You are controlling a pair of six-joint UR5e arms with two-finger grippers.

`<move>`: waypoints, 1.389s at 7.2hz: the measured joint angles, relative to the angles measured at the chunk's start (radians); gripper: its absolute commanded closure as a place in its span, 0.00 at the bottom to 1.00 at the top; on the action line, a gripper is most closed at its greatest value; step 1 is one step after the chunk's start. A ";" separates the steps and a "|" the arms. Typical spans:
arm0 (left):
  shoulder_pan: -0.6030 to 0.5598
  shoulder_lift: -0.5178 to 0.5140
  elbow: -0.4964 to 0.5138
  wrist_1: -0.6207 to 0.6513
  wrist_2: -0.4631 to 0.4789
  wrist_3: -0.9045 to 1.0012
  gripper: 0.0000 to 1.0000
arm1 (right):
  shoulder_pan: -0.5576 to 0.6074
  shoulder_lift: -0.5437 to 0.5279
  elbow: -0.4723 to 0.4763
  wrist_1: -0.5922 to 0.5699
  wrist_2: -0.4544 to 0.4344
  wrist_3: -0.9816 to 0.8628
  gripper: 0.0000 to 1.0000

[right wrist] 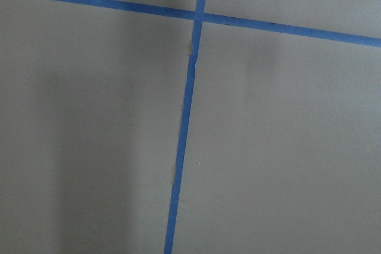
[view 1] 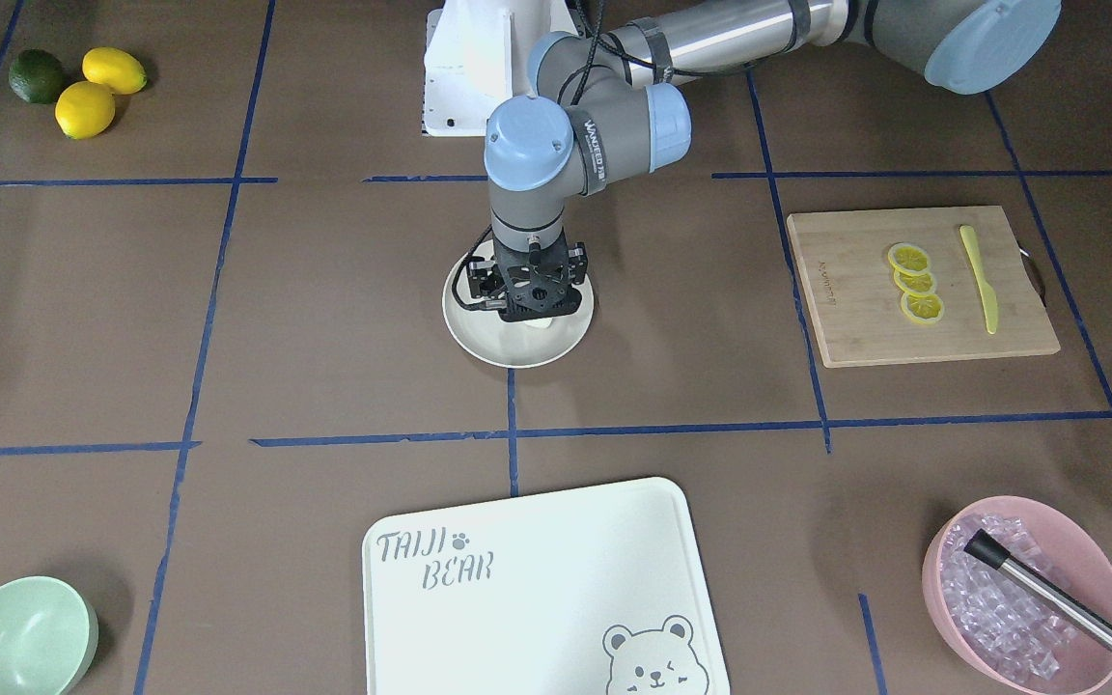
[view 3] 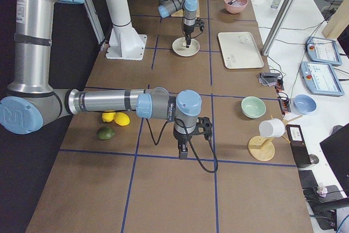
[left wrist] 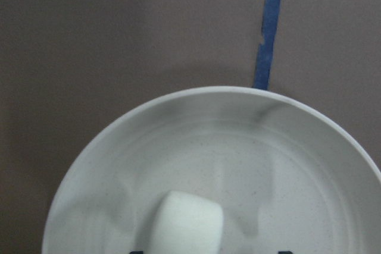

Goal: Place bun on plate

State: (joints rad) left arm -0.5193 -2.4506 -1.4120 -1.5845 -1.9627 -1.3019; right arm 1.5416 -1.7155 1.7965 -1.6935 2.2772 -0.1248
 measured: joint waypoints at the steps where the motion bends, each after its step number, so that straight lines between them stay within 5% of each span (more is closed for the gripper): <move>1: -0.032 0.033 -0.052 0.036 -0.041 0.061 0.00 | 0.000 0.000 0.001 0.000 0.000 0.000 0.00; 6: -0.328 0.443 -0.437 0.190 -0.251 0.661 0.00 | 0.000 0.001 0.003 0.000 0.001 0.001 0.00; 8: -0.566 0.644 -0.489 0.192 -0.384 1.023 0.00 | 0.000 0.001 0.004 0.000 0.002 0.001 0.00; 10: -0.790 0.759 -0.423 0.190 -0.418 1.345 0.00 | 0.000 0.000 0.004 0.000 0.002 0.000 0.00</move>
State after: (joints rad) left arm -1.3091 -1.6912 -1.8349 -1.3945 -2.3811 0.0431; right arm 1.5417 -1.7159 1.8005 -1.6935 2.2794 -0.1253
